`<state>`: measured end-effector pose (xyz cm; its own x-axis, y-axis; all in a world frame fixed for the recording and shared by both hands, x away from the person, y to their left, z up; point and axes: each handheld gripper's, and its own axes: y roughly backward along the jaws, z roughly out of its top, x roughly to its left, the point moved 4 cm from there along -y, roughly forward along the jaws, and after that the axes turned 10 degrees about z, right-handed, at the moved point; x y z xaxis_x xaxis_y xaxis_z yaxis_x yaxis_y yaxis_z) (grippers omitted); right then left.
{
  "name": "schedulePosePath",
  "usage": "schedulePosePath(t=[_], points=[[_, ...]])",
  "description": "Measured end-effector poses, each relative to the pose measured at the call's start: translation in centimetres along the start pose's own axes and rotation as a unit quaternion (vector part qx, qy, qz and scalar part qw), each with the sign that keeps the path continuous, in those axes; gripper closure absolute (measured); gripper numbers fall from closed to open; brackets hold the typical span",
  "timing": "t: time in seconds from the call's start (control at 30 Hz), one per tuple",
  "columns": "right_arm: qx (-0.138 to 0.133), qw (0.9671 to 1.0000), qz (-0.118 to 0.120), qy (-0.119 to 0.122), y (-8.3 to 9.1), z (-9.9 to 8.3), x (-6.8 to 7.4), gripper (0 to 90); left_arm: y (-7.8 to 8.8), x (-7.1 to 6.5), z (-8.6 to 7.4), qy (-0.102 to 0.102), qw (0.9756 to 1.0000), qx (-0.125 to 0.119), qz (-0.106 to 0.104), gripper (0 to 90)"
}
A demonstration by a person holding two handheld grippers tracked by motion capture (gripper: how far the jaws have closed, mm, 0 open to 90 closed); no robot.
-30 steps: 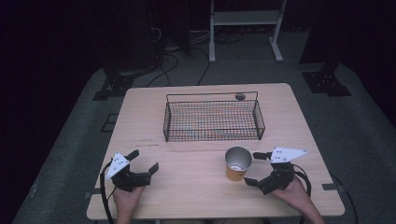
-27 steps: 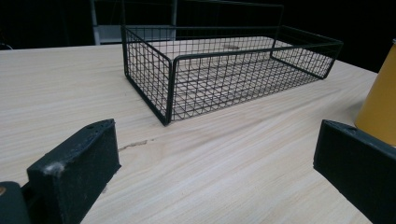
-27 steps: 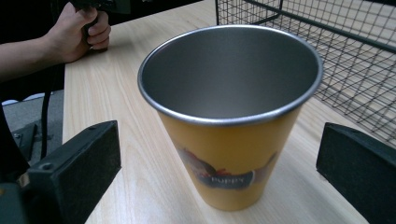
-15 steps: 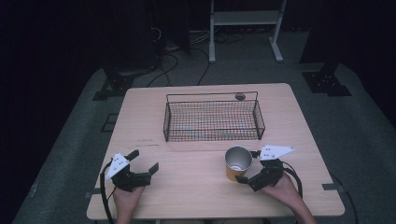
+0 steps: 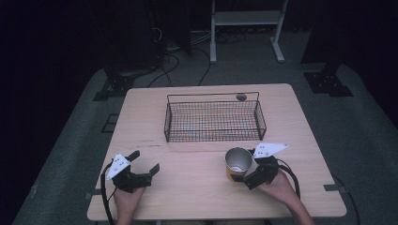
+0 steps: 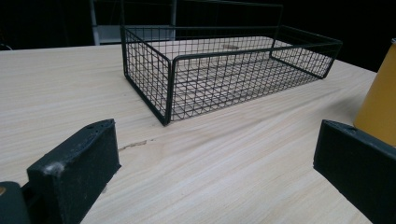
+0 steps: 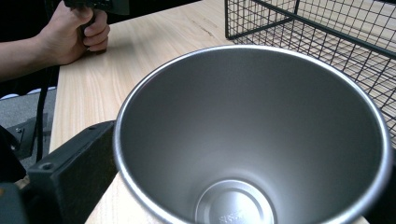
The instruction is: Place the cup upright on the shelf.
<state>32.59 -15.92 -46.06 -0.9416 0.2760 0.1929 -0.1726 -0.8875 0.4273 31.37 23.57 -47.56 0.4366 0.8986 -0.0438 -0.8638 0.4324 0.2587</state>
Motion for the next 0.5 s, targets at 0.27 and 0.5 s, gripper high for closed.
schedulePosePath(t=[0.27,0.5], points=[[0.002,1.0000,0.001,-0.003,-0.38,0.07,-0.22,0.0,-0.01,0.01,0.00,0.001,1.0000,0.000,0.000,0.0],[-0.002,1.0000,-0.002,-0.003,-0.07,0.35,-0.23,7.5,-0.01,0.01,-0.01,0.000,1.0000,0.001,0.000,0.0]])
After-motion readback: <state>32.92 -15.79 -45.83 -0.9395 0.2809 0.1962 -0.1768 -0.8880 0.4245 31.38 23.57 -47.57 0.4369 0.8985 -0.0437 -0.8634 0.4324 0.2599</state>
